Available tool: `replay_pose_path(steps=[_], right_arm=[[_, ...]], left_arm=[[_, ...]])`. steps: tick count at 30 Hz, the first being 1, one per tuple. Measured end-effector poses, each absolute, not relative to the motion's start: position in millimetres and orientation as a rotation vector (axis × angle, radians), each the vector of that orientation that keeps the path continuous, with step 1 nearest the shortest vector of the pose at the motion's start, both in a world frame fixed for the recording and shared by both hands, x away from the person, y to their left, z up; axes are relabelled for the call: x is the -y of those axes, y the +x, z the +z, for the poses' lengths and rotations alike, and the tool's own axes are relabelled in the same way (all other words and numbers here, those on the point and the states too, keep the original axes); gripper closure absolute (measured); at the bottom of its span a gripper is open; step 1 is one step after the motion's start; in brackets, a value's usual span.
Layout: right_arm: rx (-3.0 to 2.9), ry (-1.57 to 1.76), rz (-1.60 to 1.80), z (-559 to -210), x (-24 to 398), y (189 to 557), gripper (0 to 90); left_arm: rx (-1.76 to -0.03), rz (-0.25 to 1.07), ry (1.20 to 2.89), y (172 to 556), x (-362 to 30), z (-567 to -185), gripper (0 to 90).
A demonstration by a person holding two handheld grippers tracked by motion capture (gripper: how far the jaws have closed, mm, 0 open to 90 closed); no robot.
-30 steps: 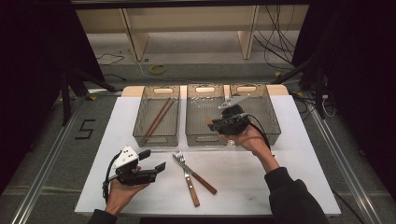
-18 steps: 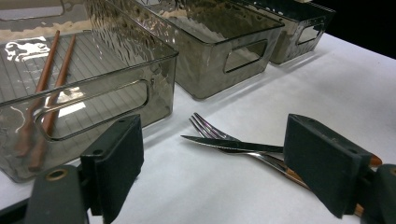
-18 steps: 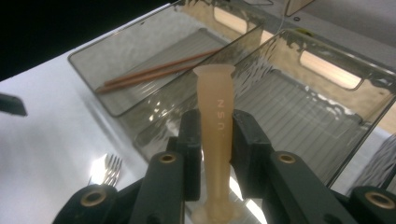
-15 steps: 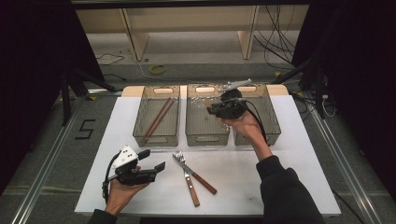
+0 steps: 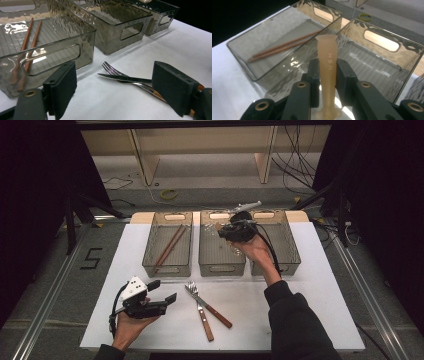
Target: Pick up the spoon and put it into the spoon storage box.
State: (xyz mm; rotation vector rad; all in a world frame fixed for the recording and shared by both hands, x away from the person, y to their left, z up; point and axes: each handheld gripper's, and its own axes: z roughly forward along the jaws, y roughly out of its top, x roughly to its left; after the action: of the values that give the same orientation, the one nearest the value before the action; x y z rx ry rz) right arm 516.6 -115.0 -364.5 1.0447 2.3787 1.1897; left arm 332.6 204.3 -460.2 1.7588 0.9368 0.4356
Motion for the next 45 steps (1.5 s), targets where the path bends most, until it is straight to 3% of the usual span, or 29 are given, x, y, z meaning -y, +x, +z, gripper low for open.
replay_pose_path(steps=[36, 45], right_arm=[[-2.384, 1.123, 1.167, -390, 97, 532, 73.9], [-2.413, 1.106, 1.187, -382, 98, 522, 47.8]], left_arm=[[-0.934, 0.435, 1.756, 332, -204, -460, 19.0], [-0.936, 0.436, 1.749, 332, -205, -460, 18.8]])
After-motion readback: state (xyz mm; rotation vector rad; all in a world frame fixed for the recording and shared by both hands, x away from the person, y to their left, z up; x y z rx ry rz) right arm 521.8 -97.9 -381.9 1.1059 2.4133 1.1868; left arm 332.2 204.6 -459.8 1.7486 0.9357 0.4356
